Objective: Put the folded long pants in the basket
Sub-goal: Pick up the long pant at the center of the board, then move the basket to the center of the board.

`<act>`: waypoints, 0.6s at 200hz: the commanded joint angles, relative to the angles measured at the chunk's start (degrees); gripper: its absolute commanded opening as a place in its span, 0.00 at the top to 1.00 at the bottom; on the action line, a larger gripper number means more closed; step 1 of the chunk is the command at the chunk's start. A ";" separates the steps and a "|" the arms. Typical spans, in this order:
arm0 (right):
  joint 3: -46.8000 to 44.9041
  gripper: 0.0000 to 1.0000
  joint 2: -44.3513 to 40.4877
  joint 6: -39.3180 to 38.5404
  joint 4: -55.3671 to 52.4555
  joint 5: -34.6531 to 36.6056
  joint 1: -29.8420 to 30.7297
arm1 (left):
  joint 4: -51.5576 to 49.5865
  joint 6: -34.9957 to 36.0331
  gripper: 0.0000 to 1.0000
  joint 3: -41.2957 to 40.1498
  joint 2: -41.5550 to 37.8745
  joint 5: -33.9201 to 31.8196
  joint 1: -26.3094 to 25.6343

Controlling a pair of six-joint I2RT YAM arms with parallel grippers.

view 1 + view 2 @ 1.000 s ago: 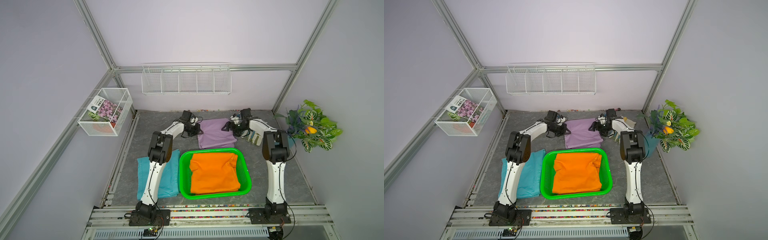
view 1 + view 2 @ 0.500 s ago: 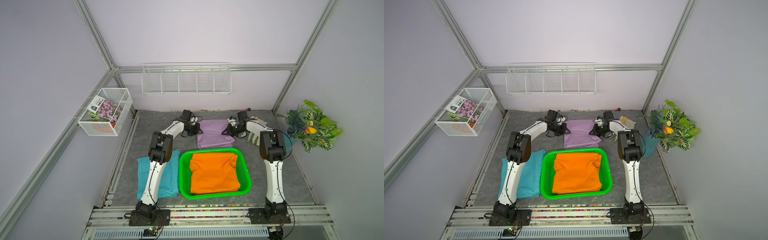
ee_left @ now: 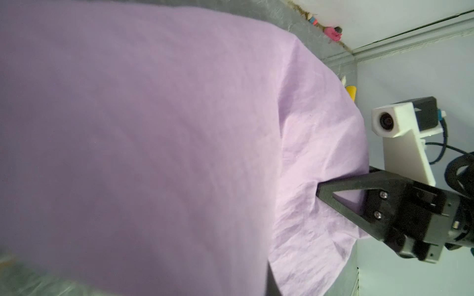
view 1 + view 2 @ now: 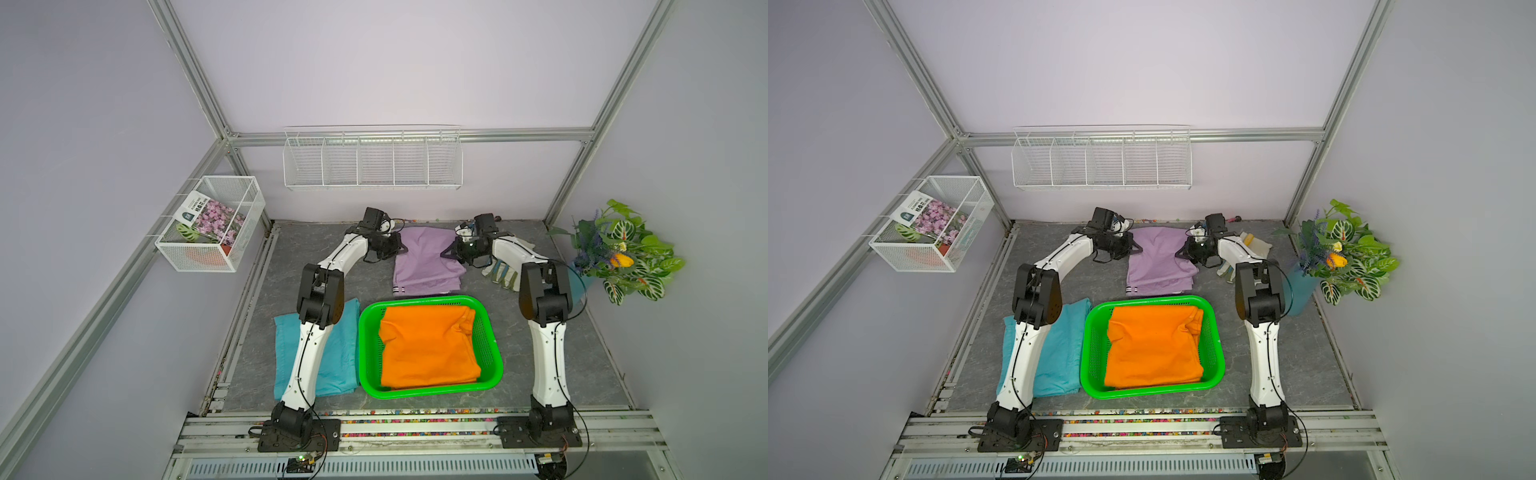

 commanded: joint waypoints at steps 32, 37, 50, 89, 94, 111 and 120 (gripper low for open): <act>3.85 1.00 -9.19 4.73 2.47 -1.76 0.49 | 0.29 -3.18 1.00 2.06 -6.31 4.48 -0.59; 3.79 1.00 -9.74 4.75 2.26 -1.74 0.50 | 0.50 -3.57 1.00 2.06 -6.67 4.86 -0.64; 3.75 1.00 -11.09 3.90 1.48 -1.05 0.57 | 1.15 -4.45 1.00 2.08 -7.67 5.15 -0.62; 3.13 1.00 -14.20 3.11 -1.07 -0.77 0.58 | 3.63 -7.09 1.00 2.06 -10.80 6.63 -0.59; 2.70 1.00 -14.90 3.26 -1.08 -0.79 0.59 | 3.78 -7.75 1.00 2.07 -11.15 7.20 -0.59; 0.70 1.00 -17.53 3.02 -1.18 -0.67 0.73 | 3.43 -8.56 1.00 1.98 -12.57 9.06 -0.59; -0.36 1.00 -19.04 2.84 -1.44 -0.25 0.72 | 2.85 -8.63 1.00 1.72 -13.51 9.18 -0.60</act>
